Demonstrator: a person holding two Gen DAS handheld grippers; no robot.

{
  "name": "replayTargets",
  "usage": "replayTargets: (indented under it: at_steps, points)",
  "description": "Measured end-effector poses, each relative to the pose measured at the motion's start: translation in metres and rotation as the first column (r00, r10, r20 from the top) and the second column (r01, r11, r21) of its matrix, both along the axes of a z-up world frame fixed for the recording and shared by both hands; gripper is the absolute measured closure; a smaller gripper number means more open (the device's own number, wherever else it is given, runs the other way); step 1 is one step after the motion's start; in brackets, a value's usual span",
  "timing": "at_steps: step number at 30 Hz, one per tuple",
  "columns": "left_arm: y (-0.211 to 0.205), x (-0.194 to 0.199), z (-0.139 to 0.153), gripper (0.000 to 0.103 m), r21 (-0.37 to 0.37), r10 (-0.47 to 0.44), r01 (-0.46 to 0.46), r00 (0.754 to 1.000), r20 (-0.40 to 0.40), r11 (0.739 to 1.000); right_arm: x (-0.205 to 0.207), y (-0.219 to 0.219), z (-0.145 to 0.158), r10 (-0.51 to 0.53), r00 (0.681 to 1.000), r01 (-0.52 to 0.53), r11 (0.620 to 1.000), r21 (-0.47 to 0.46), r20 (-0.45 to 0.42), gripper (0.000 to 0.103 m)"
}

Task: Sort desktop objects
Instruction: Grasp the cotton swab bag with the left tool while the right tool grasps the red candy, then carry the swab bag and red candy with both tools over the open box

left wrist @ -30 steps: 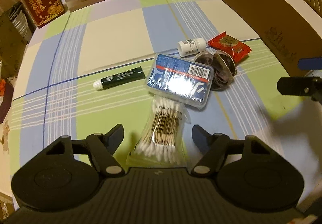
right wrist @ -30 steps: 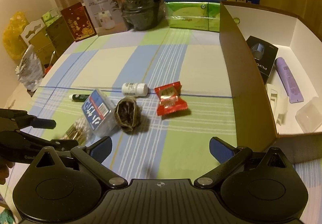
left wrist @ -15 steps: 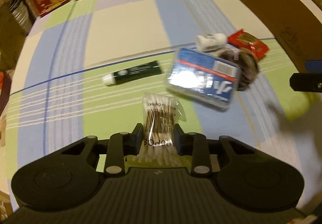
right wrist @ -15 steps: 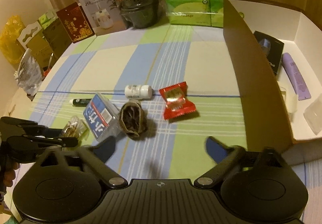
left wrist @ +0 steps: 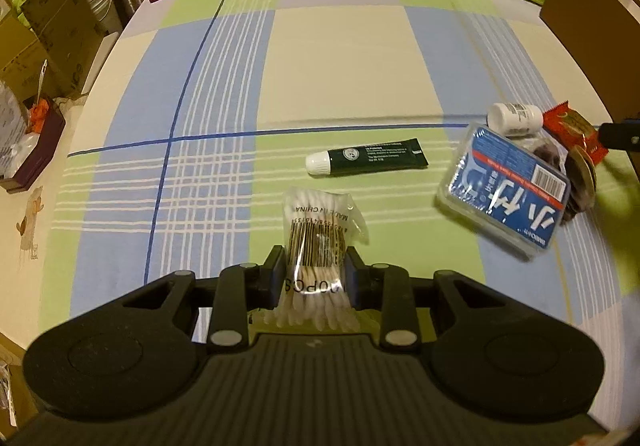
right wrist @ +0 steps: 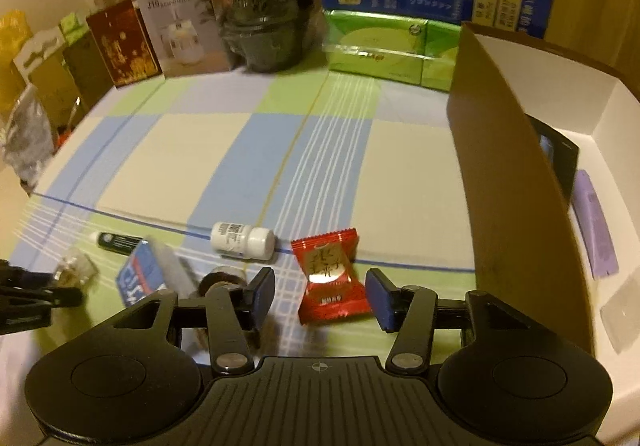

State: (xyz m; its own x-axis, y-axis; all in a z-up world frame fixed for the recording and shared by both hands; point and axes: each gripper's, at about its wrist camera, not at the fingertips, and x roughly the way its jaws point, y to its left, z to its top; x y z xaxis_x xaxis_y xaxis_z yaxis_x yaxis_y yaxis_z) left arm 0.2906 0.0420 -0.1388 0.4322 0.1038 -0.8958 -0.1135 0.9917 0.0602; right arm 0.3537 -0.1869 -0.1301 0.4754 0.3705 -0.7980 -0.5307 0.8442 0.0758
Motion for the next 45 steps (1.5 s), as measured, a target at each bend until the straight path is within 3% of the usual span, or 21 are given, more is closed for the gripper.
replayTargets:
  at_steps: [7, 11, 19, 26, 36, 45]
  points:
    - [0.001, 0.003, -0.001, 0.074, -0.004, 0.007, -0.007, 1.0, -0.004, 1.0, 0.02, 0.01, -0.026, 0.027, 0.999, -0.028, 0.998, -0.048, -0.025, 0.055]
    - [0.002, 0.003, -0.002, 0.071, -0.01, 0.019, -0.019, 1.0, -0.003, 1.0, 0.025, 0.006, -0.035, 0.018, 0.999, -0.02, 0.998, -0.052, -0.044, 0.073]
    - [0.0, 0.005, -0.003, 0.071, -0.011, 0.025, -0.025, 1.0, 0.0, 1.0, 0.021, 0.0, -0.033, 0.009, 0.999, -0.01, 0.999, -0.031, -0.05, 0.078]
    - [-0.005, 0.003, -0.001, 0.082, -0.01, 0.003, -0.003, 1.0, 0.004, 1.0, 0.01, -0.006, -0.02, 0.008, 0.999, -0.007, 1.0, 0.003, -0.034, 0.078]
    - [-0.011, -0.014, 0.012, 0.083, -0.02, 0.001, 0.0, 1.0, 0.024, 1.0, -0.02, -0.023, 0.009, 0.036, 0.999, -0.033, 0.997, 0.077, -0.034, 0.078]
    - [-0.036, -0.037, 0.05, 0.083, -0.042, -0.054, 0.058, 0.994, 0.099, 0.997, -0.051, -0.044, 0.035, 0.091, 0.995, -0.085, 0.985, 0.152, -0.038, 0.078]
